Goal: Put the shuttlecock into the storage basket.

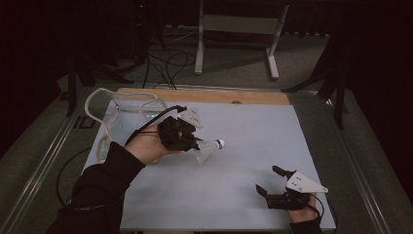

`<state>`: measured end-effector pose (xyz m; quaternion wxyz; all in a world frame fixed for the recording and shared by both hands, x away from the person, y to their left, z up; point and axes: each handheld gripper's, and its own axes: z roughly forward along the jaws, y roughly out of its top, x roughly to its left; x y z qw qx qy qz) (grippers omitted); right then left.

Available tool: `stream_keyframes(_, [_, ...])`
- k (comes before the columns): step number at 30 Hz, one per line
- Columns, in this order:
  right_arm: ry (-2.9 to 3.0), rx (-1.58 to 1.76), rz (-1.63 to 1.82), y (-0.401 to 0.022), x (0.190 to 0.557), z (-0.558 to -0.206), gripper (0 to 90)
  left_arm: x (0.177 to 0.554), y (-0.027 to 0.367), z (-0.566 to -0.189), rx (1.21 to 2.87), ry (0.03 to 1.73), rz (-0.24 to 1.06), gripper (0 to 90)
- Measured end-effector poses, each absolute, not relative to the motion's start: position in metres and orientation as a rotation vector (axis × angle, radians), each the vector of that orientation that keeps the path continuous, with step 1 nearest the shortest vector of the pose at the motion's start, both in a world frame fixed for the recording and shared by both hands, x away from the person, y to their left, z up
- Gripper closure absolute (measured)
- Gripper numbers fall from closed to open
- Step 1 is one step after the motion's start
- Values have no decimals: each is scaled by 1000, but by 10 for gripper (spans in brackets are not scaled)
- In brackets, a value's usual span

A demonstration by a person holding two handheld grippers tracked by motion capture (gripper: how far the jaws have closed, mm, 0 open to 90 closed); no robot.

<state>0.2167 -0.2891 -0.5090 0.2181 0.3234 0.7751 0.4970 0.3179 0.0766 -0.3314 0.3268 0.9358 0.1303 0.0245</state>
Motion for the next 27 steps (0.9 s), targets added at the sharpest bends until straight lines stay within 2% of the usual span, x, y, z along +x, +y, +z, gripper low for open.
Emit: stream_keyframes(27, [2161,849,1370,-285,218,-510,104,321,163,-309,2386,519,156,900])
